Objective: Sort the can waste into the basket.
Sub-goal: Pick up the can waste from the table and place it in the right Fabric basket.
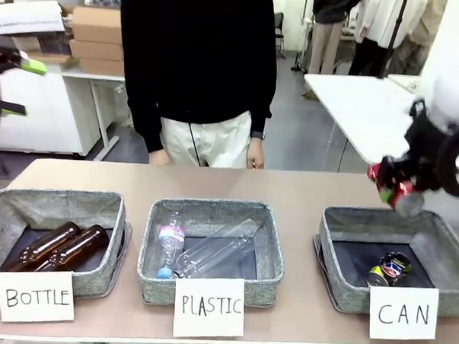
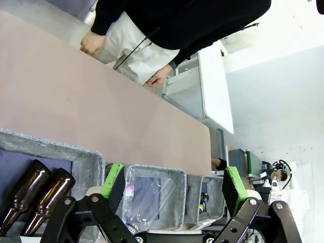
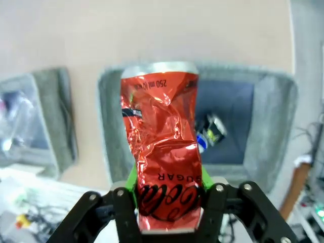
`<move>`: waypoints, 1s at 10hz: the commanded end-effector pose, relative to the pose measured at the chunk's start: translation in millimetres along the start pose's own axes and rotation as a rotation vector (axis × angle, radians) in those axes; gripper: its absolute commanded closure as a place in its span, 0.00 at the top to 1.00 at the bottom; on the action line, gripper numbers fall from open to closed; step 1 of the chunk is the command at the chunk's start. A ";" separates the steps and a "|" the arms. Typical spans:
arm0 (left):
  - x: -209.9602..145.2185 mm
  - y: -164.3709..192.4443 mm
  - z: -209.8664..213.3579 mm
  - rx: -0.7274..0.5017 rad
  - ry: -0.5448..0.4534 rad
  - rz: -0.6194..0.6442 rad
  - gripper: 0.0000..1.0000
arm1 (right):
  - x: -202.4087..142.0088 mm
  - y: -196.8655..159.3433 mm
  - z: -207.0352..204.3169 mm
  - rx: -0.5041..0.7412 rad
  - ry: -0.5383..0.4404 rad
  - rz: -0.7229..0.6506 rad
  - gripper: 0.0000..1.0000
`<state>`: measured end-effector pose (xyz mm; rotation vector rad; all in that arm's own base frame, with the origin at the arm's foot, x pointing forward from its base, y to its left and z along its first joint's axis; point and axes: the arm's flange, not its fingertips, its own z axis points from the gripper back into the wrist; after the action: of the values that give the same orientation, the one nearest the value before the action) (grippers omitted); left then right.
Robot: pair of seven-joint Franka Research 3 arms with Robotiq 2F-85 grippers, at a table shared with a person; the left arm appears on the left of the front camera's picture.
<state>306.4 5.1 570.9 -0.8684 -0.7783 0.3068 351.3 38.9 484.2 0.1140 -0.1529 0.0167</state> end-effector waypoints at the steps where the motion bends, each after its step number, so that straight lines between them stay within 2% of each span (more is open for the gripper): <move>1: -3.3 3.0 1.6 0.002 -0.002 -0.002 1.00 | -18.8 -2.0 -14.1 0.024 0.020 0.015 0.43; 5: -3.3 3.0 1.6 0.002 -0.002 -0.002 1.00 | -43.5 -0.1 -25.2 -0.013 0.031 0.069 0.43; 6: -3.3 3.0 1.6 0.002 -0.002 -0.002 1.00 | -47.0 0.8 -26.3 -0.002 0.029 0.072 0.63; 7: -3.3 3.0 1.6 0.002 -0.002 -0.002 1.00 | -49.3 1.8 -29.2 -0.010 0.029 0.080 1.00; 10: -3.3 3.0 1.6 0.002 -0.002 -0.002 1.00 | -51.1 2.5 -31.2 0.003 0.020 0.084 1.00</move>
<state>306.7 5.1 570.6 -0.8682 -0.7774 0.3073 332.1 47.9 471.3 0.0976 -0.1241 0.0731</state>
